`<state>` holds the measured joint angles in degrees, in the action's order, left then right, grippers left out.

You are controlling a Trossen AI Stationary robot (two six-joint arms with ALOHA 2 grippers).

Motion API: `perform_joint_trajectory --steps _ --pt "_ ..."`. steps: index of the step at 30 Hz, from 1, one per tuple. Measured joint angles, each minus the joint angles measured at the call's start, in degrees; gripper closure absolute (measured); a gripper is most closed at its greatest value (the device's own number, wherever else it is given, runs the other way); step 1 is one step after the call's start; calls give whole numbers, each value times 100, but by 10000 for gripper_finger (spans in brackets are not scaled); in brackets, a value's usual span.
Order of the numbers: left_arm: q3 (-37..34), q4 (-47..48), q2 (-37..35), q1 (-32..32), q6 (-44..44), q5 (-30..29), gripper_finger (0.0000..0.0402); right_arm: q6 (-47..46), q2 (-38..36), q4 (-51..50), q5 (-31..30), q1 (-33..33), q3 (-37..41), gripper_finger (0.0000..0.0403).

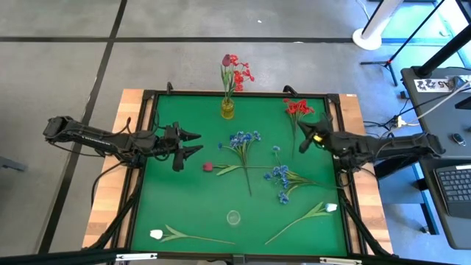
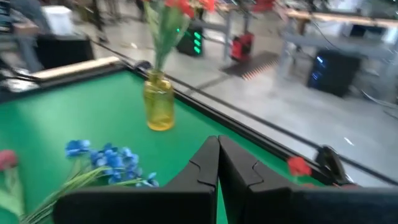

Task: Sort flowers into vase by color
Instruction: Put the red flowers into the yellow vase

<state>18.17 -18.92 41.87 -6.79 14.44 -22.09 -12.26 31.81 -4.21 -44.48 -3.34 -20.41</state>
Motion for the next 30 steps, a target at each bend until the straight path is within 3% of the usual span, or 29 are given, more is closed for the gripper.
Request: perform_joint_trajectory --steps 7,12,16,21,25,30 --pt "0 46 1 0 -2 1 185 -1102 1067 -2122 -114 -2 -1503 386" --pt "0 48 11 0 -5 5 185 -1779 1518 -3440 56 0 -2212 319" --pt "0 45 11 0 -2 5 185 -2301 1620 -3889 231 95 -2315 243" --pt "0 -23 11 1 -1 3 185 -3278 1694 -4661 512 665 -2310 169" --pt "0 -156 11 0 -2 -45 185 -3422 1796 -4832 735 1130 -2306 137" --pt "2 -387 12 39 -5 -136 185 -3402 2210 -4569 1048 1543 -2303 128"
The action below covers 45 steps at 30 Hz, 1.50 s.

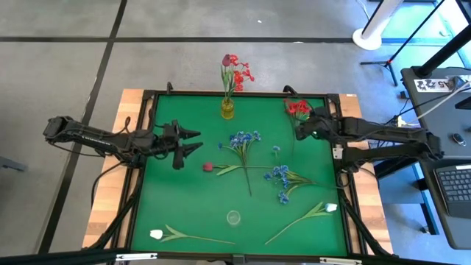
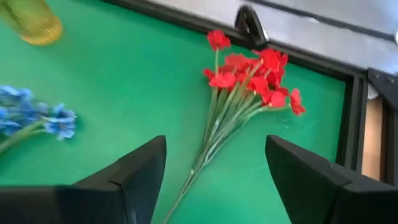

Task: Sort flowers into vase by color
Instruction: Put the red flowers into the yellow vase

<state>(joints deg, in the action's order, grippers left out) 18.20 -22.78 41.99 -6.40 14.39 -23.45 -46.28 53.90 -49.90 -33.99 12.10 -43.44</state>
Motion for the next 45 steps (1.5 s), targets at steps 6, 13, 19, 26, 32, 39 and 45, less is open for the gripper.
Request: perform_joint_trajectory --steps 6,13,19,26,32,39,45 --pt "0 -138 1 14 0 -3 185 24 842 110 324 404 0 127" --pt "2 -263 0 14 0 -4 185 473 1894 1138 1091 841 0 127" --pt "2 -51 0 3 -3 -3 185 631 2457 1402 1109 1328 0 127" --pt "2 148 1 3 -4 -5 185 683 2306 1551 1065 1695 379 127" --pt "2 146 1 4 -4 -5 185 496 1529 2595 1427 1683 1358 127" --pt "2 134 0 5 8 -60 185 306 1167 4002 1705 1681 2066 127" --pt "2 131 1 5 50 -194 185 305 1382 3943 1237 1681 2072 127"
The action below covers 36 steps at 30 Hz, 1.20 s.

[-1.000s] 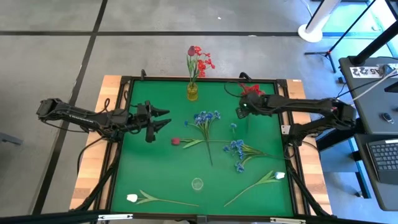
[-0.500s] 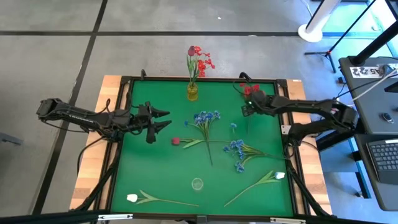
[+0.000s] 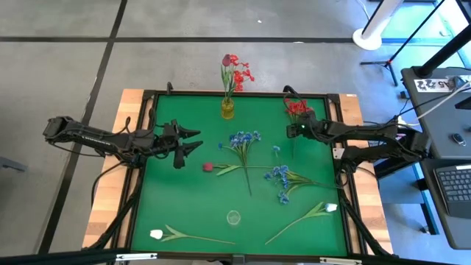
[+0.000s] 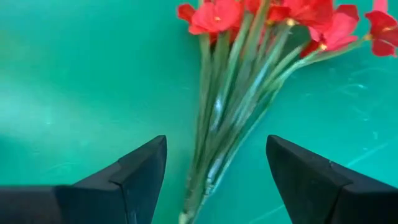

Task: Sort flowers into vase by color
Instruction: Put the red flowers into the yellow vase

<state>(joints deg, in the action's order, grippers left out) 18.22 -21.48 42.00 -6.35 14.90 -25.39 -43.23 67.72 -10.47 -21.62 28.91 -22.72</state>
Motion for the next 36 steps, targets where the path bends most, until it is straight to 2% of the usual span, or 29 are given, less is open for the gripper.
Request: perform_joint_trajectory --steps 18,20,23,31,33,36 --pt "0 -4 0 22 -42 -74 185 -272 901 126 -135 -4 -31 133" --pt "0 -4 -1 22 -46 -74 185 -273 910 117 -138 -4 -31 151" --pt "0 -4 0 22 -48 -74 185 -274 916 94 -143 0 -33 199" --pt "0 -2 0 22 -50 -74 185 11 940 78 80 2 -243 371" --pt "0 -2 -1 22 -50 -74 185 71 942 56 180 2 -321 390" --pt "0 -2 -2 22 -50 -74 185 163 942 77 302 0 -478 379"
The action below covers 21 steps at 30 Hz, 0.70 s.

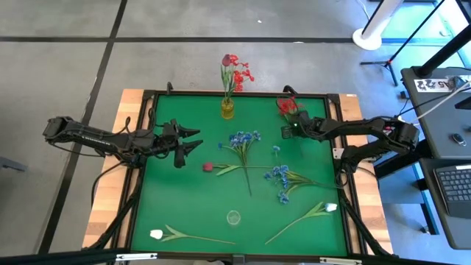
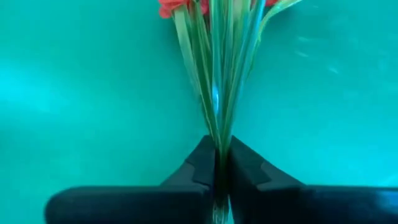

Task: Sort flowers into vase by color
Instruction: Put the red flowers into the yellow vase

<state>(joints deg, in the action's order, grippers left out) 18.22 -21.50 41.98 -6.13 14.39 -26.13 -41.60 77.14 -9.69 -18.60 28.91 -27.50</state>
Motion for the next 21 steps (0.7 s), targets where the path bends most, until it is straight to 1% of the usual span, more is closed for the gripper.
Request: perform_joint_trajectory --steps 2,4,6,11,14,16,19,21 --pt "0 0 1 0 0 0 185 102 -17 4 20 -7 -108 377" --pt "0 0 2 0 0 0 185 169 -110 69 23 -7 -183 388" --pt "0 1 1 0 0 0 185 286 -268 401 110 -7 -206 394" --pt "0 4 2 0 0 0 185 616 -885 1266 375 -11 -208 394" --pt "0 -14 0 0 -52 -56 185 1138 -1214 2087 517 -188 -159 395" --pt "0 -58 1 -2 -183 -308 185 1410 -1347 2681 637 -386 -131 395" --pt "-1 -161 2 0 -295 -606 185 1768 -1421 3587 796 -732 -123 395" --pt "-2 -359 2 0 -269 -615 185 1961 -1418 4187 882 -959 -123 395"
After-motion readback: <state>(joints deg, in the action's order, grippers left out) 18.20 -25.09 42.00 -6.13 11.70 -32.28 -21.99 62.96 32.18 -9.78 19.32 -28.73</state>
